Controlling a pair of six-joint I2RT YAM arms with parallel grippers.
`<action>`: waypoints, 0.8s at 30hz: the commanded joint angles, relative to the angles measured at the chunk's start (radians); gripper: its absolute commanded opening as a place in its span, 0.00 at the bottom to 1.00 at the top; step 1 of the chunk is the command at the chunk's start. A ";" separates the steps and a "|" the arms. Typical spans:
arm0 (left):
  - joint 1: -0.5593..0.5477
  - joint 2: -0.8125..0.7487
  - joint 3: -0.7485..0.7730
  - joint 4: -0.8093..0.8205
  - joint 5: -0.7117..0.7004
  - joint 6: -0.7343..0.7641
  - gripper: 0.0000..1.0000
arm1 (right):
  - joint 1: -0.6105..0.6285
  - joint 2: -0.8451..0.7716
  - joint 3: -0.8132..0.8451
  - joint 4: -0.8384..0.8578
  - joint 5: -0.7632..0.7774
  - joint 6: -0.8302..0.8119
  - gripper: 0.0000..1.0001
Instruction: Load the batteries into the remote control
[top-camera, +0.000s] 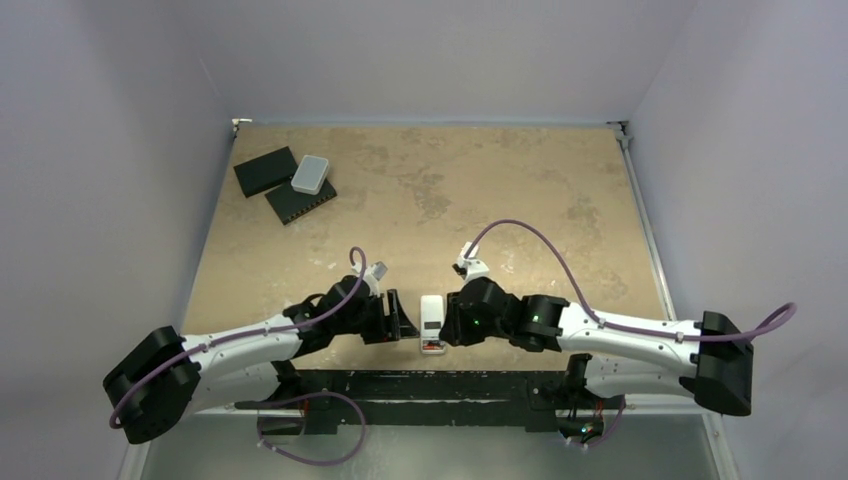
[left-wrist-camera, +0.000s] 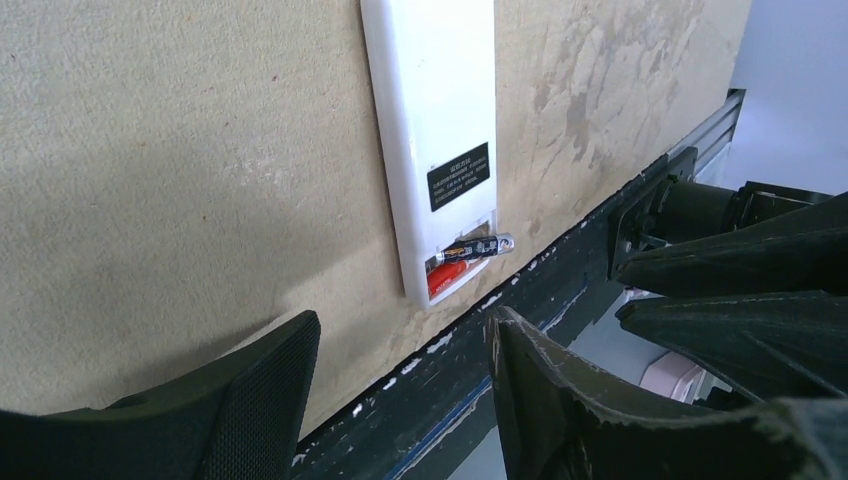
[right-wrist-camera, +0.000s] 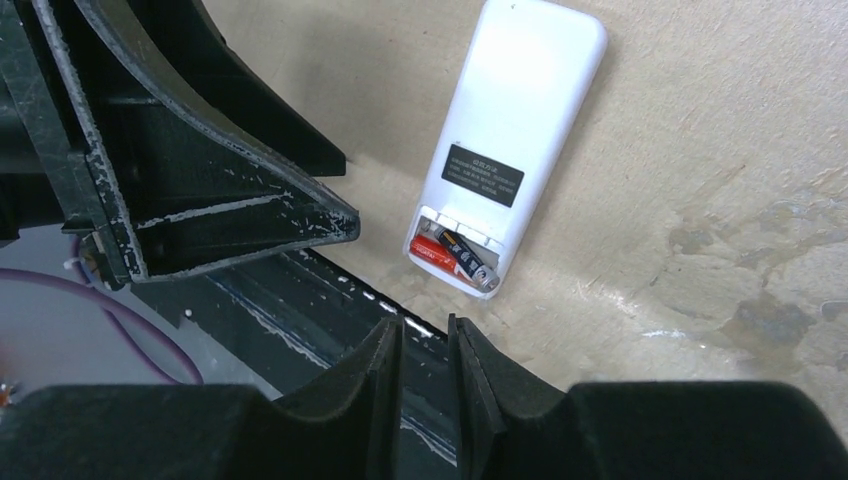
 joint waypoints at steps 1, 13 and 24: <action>0.004 -0.023 -0.021 0.038 0.010 -0.003 0.61 | -0.006 0.023 0.019 0.039 0.009 0.024 0.29; 0.005 -0.020 -0.002 0.028 0.015 0.008 0.61 | -0.006 0.069 0.064 0.025 0.037 0.008 0.29; 0.004 -0.033 0.008 0.016 0.005 0.010 0.61 | -0.007 0.079 0.076 -0.007 0.060 -0.014 0.30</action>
